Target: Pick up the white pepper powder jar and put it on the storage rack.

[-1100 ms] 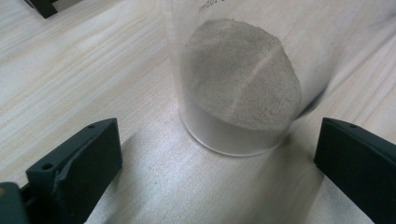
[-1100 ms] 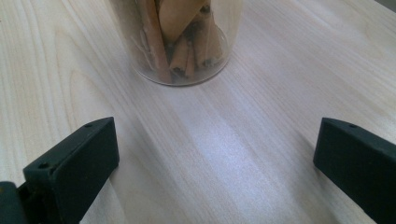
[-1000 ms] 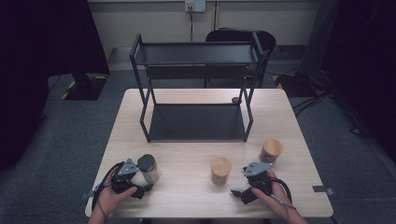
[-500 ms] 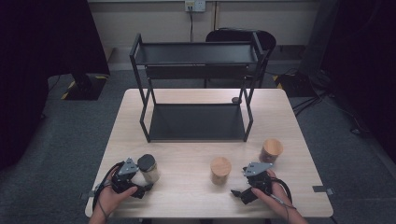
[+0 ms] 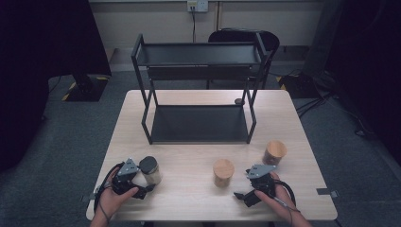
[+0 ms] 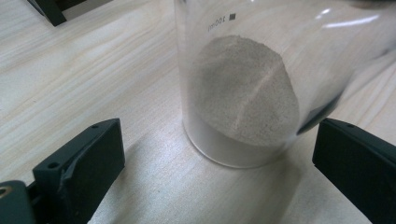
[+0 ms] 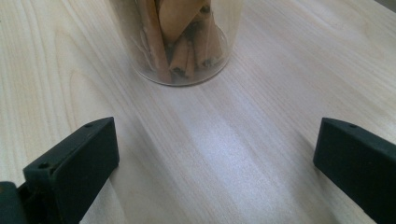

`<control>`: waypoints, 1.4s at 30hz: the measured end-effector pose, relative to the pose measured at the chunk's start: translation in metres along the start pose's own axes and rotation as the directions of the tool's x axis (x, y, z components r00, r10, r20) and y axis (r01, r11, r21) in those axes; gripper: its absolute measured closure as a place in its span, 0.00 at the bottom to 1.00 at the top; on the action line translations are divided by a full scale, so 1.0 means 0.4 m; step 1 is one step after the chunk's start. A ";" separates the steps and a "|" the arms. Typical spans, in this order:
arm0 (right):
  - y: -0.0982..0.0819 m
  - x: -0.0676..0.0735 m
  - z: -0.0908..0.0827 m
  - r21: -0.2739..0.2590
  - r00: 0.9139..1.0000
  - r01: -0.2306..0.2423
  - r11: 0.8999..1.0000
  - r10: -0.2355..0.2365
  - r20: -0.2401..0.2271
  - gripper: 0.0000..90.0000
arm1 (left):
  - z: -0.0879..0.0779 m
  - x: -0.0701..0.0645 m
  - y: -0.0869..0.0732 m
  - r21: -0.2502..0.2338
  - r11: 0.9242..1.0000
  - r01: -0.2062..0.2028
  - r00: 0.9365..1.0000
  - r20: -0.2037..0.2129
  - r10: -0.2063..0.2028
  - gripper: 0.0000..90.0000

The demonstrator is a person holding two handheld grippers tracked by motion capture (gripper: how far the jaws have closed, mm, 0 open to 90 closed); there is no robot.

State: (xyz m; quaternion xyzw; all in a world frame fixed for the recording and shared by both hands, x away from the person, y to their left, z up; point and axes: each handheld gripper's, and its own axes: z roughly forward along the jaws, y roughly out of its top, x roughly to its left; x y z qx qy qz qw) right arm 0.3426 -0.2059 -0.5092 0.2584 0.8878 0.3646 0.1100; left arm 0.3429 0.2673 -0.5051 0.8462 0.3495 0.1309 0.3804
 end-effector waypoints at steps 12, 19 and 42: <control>0.000 0.000 0.000 0.000 1.000 0.000 1.000 0.000 0.000 0.00 | -0.007 0.009 0.004 -0.044 0.997 0.062 0.998 0.026 -0.060 0.02; 0.000 0.000 0.000 0.000 1.000 0.000 1.000 0.000 0.000 0.00 | -0.006 0.004 0.012 -0.060 0.997 0.056 0.998 0.040 -0.054 0.02; 0.000 0.000 0.000 0.000 1.000 0.000 1.000 0.000 0.000 0.00 | 0.013 0.003 0.025 -0.085 0.995 0.059 0.996 0.065 -0.054 0.05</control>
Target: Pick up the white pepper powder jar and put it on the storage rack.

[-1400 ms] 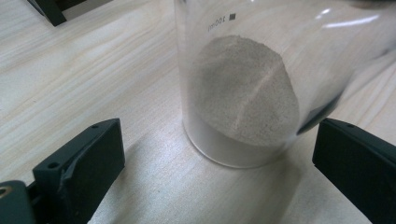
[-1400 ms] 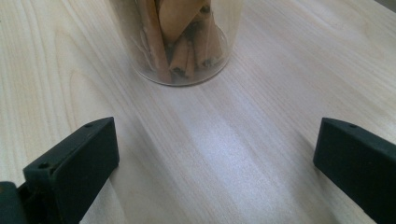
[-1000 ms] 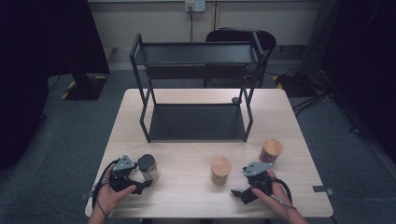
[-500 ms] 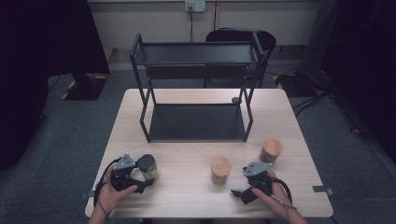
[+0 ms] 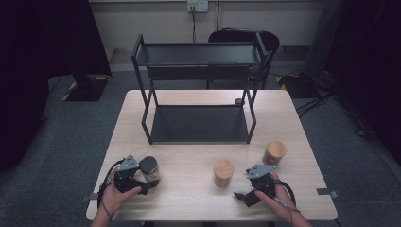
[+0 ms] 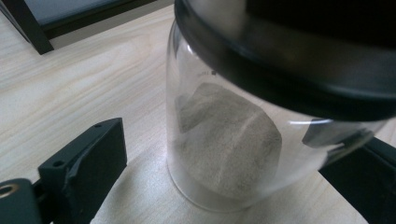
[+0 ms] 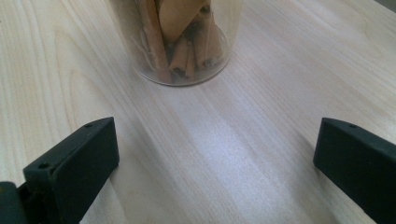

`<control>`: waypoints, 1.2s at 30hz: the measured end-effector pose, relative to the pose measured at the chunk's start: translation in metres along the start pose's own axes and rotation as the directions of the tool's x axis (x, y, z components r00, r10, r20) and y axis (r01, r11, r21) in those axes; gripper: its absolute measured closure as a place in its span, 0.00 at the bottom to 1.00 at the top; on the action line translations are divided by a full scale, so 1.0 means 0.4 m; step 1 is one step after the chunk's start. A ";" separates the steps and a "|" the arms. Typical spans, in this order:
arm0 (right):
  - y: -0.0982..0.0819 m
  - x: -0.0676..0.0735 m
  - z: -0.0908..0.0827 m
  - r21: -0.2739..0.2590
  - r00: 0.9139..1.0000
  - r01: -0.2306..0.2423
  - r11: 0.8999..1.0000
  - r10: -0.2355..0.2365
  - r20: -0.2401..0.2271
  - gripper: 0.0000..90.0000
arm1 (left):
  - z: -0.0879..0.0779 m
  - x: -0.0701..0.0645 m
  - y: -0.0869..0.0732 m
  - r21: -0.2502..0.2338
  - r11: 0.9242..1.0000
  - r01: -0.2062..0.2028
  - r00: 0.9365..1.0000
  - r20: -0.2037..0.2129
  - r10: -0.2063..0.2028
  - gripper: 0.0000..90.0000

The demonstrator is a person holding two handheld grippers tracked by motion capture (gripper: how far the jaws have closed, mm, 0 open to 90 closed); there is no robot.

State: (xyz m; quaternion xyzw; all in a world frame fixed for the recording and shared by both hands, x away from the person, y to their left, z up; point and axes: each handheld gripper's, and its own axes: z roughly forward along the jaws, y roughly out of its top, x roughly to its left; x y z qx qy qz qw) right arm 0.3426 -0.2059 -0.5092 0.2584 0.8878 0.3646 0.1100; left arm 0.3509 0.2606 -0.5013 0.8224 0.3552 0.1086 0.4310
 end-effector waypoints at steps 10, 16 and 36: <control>0.000 0.000 0.000 0.000 1.000 0.000 1.000 0.000 0.000 0.00 | 0.013 -0.001 0.007 -0.001 1.000 -0.015 1.000 0.026 0.015 0.12; 0.000 0.000 0.000 0.000 1.000 0.000 1.000 0.000 0.000 0.00 | 0.017 -0.002 0.011 -0.007 1.000 -0.023 0.999 0.032 0.023 0.19; 0.000 0.000 0.000 0.000 1.000 0.000 1.000 0.000 0.000 0.00 | 0.023 -0.007 0.020 -0.037 0.998 -0.055 0.998 0.025 0.056 0.32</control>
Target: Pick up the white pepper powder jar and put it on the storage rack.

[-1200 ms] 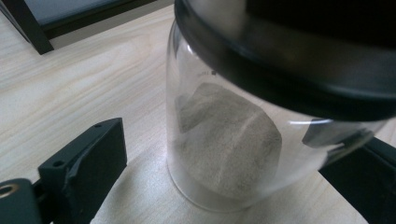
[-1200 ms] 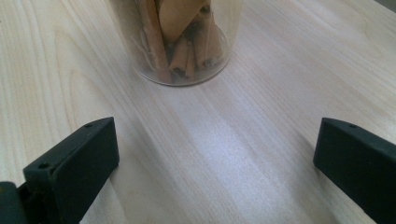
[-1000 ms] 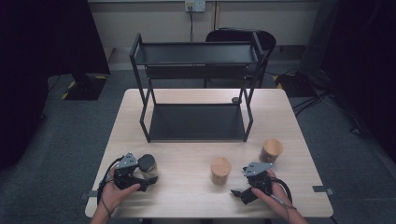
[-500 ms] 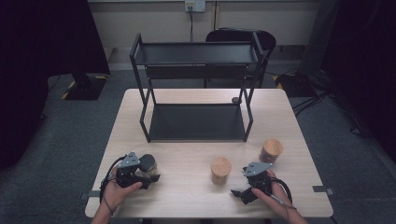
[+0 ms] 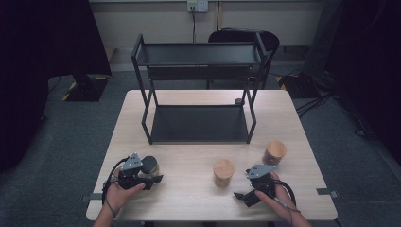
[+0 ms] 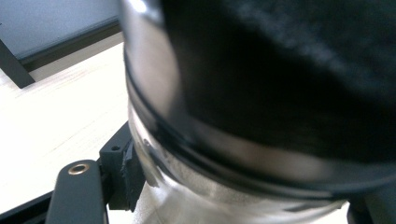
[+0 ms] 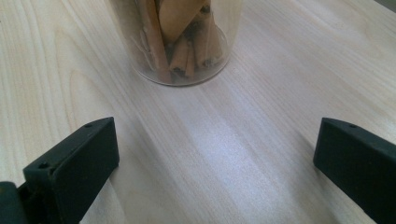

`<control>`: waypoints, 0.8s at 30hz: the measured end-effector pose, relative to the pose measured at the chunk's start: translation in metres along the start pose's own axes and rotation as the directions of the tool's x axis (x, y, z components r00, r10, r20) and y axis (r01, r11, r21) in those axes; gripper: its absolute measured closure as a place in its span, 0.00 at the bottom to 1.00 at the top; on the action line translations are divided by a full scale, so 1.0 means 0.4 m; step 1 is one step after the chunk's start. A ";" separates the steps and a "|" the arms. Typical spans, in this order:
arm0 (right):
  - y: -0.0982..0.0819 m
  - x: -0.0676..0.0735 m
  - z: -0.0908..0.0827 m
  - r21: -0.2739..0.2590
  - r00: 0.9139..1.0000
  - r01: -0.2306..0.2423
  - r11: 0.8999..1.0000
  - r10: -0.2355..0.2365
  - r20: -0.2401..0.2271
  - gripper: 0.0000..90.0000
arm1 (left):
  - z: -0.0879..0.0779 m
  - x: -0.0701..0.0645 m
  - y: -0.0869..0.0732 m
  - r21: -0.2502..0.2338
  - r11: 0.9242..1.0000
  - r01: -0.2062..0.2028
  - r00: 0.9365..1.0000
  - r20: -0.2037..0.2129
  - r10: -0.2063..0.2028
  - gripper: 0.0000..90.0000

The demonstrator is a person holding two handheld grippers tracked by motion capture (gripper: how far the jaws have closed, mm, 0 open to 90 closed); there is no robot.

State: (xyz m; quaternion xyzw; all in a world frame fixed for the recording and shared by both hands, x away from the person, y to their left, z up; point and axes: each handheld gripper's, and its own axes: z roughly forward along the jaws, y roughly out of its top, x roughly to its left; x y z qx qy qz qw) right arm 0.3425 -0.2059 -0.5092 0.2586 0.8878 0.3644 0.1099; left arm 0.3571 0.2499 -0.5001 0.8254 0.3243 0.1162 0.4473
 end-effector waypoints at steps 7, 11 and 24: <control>0.000 0.000 0.000 0.000 1.000 0.000 1.000 0.000 0.000 0.00 | 0.001 -0.003 0.003 0.003 1.000 -0.015 1.000 -0.012 0.015 0.33; 0.000 0.000 0.000 0.000 1.000 0.000 1.000 0.000 0.000 0.00 | 0.001 -0.004 0.004 0.003 1.000 -0.014 1.000 -0.020 0.014 0.33; 0.000 0.000 0.000 0.000 1.000 0.000 1.000 0.000 0.000 0.00 | -0.007 -0.004 0.015 -0.008 1.000 0.000 1.000 -0.029 -0.001 0.34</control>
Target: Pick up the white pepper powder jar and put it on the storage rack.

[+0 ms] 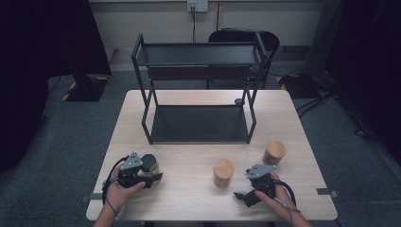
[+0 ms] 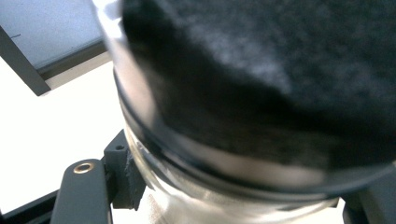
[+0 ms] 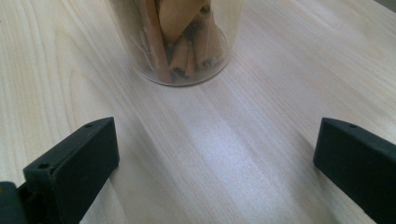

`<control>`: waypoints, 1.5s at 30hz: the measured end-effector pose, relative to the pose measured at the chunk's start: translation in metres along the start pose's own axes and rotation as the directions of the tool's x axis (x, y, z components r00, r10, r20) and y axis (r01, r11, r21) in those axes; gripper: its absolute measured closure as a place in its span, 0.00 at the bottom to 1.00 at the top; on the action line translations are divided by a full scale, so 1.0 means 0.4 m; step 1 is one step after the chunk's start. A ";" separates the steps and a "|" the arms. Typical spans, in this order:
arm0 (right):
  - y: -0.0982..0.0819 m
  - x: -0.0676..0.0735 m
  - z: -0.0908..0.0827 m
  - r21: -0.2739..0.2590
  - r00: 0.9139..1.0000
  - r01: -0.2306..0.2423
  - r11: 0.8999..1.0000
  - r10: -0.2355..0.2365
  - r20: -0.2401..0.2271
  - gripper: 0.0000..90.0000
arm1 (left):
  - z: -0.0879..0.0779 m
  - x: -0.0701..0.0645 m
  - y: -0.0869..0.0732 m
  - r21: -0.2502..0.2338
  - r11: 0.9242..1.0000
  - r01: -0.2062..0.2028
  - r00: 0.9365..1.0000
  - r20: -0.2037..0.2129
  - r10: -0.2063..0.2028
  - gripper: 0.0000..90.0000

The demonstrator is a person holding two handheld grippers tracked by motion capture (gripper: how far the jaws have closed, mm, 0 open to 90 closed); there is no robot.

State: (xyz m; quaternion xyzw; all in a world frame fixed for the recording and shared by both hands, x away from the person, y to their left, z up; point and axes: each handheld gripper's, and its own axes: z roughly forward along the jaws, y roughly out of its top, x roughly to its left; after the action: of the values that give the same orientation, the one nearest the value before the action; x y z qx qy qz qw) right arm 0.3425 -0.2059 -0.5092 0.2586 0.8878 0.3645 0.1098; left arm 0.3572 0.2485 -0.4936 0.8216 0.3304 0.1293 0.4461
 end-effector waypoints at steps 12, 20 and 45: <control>0.000 0.000 0.000 0.000 1.000 0.000 1.000 0.000 0.000 0.00 | 0.003 0.002 0.026 -0.006 1.000 -0.008 1.000 -0.008 0.008 0.34; 0.000 0.000 0.000 0.000 1.000 -0.001 1.000 0.001 0.001 0.00 | 0.001 0.009 0.033 -0.006 1.000 -0.003 1.000 -0.020 0.003 0.34; 0.000 0.000 0.000 0.000 1.000 -0.001 1.000 0.001 0.001 0.00 | 0.043 0.016 0.088 -0.006 1.000 0.001 1.000 -0.017 -0.001 0.34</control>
State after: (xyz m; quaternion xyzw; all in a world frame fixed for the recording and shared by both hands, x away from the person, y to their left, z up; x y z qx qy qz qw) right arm 0.3424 -0.2059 -0.5092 0.2591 0.8876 0.3646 0.1100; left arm 0.3856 0.2282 -0.4751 0.8190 0.3342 0.1371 0.4457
